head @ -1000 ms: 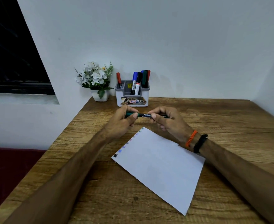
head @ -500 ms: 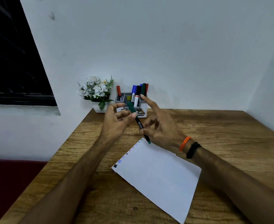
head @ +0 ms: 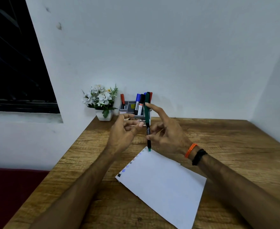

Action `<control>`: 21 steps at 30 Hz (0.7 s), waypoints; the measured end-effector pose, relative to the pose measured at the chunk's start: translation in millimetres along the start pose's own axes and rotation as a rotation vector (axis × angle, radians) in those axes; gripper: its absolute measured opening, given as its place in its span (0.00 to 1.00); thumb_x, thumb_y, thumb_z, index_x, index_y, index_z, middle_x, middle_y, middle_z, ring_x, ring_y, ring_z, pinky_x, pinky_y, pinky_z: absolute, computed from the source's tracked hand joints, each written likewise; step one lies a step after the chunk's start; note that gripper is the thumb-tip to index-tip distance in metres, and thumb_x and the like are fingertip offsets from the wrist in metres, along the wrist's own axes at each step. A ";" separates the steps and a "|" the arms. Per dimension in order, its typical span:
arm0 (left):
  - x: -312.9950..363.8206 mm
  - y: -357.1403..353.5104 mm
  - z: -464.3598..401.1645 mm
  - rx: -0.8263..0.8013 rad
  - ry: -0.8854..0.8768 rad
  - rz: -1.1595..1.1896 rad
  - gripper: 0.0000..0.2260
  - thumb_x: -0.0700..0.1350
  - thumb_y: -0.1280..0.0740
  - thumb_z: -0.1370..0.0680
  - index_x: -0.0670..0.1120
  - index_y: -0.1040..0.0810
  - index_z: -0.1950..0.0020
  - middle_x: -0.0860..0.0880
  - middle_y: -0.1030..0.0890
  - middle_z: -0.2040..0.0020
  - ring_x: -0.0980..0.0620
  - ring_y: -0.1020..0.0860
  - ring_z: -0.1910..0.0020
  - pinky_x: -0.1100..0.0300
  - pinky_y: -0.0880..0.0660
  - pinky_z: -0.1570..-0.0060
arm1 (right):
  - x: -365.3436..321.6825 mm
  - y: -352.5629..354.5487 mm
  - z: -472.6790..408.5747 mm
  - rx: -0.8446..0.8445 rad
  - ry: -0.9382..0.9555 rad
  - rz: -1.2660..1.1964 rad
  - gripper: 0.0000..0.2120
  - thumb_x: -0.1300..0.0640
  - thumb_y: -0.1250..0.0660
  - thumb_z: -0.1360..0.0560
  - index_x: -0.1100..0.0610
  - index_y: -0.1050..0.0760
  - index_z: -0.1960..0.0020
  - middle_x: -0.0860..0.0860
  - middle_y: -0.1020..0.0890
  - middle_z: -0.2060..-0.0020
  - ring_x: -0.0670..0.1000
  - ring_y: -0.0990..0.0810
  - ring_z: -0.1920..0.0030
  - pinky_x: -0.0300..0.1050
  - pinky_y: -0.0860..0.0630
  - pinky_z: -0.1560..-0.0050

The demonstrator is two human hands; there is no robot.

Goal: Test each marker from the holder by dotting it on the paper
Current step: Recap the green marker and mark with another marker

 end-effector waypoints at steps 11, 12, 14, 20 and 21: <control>-53.6 -20.1 -35.3 -0.199 -0.033 -0.968 0.24 0.64 0.40 0.23 0.52 0.26 0.33 0.49 0.26 0.32 0.49 0.31 0.33 0.45 0.34 0.35 | 35.1 28.1 -60.1 0.197 -0.084 0.105 0.48 0.60 0.22 0.32 0.37 0.46 0.23 0.46 0.16 0.64 0.43 0.16 0.61 0.43 0.18 0.50; -57.8 -20.2 -37.0 -0.199 -0.023 -0.971 0.24 0.65 0.42 0.23 0.52 0.26 0.33 0.49 0.26 0.32 0.48 0.31 0.32 0.45 0.34 0.35 | 38.1 28.8 -66.3 0.208 -0.087 0.111 0.48 0.60 0.22 0.32 0.37 0.46 0.23 0.46 0.16 0.64 0.43 0.16 0.62 0.43 0.18 0.50; -63.9 -19.4 -38.9 -0.203 0.001 -0.974 0.25 0.66 0.44 0.23 0.54 0.26 0.33 0.49 0.28 0.30 0.47 0.33 0.30 0.45 0.36 0.33 | 44.6 29.1 -78.7 0.231 -0.094 0.103 0.48 0.60 0.22 0.32 0.37 0.46 0.24 0.47 0.15 0.64 0.43 0.16 0.62 0.45 0.18 0.49; -66.8 -20.4 -40.3 -0.220 0.022 -0.978 0.24 0.65 0.45 0.22 0.55 0.29 0.30 0.49 0.33 0.27 0.48 0.38 0.27 0.45 0.44 0.31 | 58.3 26.9 -108.0 0.312 -0.080 0.089 0.48 0.61 0.23 0.32 0.38 0.46 0.23 0.48 0.15 0.63 0.45 0.15 0.61 0.48 0.18 0.48; -66.9 -20.3 -39.8 -0.220 0.023 -0.975 0.24 0.64 0.45 0.22 0.55 0.29 0.30 0.49 0.33 0.27 0.48 0.38 0.27 0.45 0.44 0.31 | 60.4 26.4 -111.3 0.323 -0.077 0.096 0.48 0.60 0.23 0.32 0.38 0.46 0.23 0.48 0.15 0.63 0.45 0.15 0.60 0.47 0.18 0.48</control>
Point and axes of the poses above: each hand's wrist, its own z-axis away from the middle knuckle, its own y-axis out of the back of the hand, x = y × z, the point moved 3 cm from there along -z, towards the middle knuckle
